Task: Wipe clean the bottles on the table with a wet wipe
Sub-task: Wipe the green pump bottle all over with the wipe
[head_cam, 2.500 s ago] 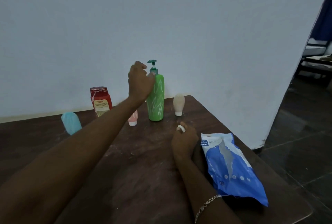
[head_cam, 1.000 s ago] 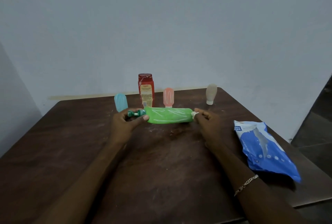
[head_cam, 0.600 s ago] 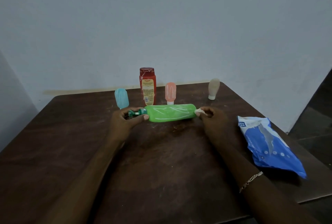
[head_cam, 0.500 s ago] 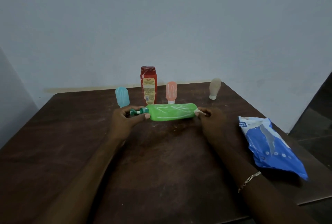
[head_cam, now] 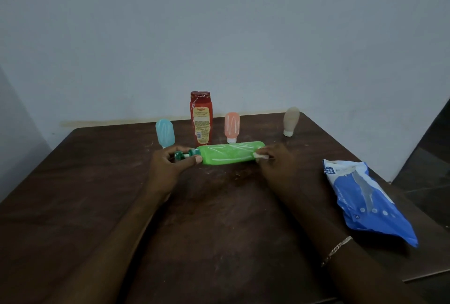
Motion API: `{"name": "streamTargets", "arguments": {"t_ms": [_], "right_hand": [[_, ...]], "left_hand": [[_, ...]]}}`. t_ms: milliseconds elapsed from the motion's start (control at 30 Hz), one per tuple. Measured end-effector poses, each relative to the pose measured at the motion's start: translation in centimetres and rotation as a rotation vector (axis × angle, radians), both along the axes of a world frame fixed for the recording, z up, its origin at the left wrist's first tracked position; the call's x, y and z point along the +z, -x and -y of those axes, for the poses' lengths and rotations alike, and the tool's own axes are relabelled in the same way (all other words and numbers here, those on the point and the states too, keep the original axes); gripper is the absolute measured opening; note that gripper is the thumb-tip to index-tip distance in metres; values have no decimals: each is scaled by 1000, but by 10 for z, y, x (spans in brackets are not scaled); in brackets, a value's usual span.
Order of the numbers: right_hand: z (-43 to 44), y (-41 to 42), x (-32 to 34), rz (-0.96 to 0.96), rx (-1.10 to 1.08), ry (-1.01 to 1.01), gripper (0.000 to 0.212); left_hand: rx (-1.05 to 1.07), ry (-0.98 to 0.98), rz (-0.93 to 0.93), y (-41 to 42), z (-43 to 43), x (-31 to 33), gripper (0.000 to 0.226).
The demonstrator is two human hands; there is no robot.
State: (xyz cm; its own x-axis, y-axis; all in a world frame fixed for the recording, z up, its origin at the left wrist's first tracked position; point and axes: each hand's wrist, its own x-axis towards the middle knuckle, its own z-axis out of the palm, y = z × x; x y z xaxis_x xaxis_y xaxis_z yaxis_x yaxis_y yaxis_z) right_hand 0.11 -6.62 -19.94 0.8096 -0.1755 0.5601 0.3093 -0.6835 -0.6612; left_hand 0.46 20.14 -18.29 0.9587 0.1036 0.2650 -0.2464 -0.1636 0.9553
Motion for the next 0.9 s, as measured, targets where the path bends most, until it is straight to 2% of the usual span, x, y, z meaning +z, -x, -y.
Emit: {"name": "streamTargets", "arguments": {"t_ms": [67, 167, 267, 333, 433, 500, 633, 800, 900], "right_hand": [[-7, 4, -1, -5, 84, 44, 15], [4, -4, -2, 24, 26, -33, 11], [12, -11, -2, -53, -53, -166, 26], [2, -8, 1, -97, -24, -179, 35], [-15, 0, 2, -138, 128, -74, 31], [-12, 1, -1, -95, 136, -40, 25], [4, -6, 1, -90, -24, -130, 20], [-23, 9, 1, 49, 165, -40, 22], [-7, 1, 1, -75, 110, -165, 29]], "left_hand": [[2, 5, -15, -2, -1, -1, 24], [1, -6, -31, -3, -4, -2, 24], [8, -32, -30, -3, -3, -4, 23], [12, -23, -26, -4, -2, -4, 23], [4, -6, -1, -3, -2, -1, 22], [-4, -19, 17, -2, -4, -1, 20], [-1, -44, 20, -1, -3, -2, 19], [2, -46, 35, -3, -2, -2, 18], [-16, -50, 35, -1, -3, -1, 19]]}}
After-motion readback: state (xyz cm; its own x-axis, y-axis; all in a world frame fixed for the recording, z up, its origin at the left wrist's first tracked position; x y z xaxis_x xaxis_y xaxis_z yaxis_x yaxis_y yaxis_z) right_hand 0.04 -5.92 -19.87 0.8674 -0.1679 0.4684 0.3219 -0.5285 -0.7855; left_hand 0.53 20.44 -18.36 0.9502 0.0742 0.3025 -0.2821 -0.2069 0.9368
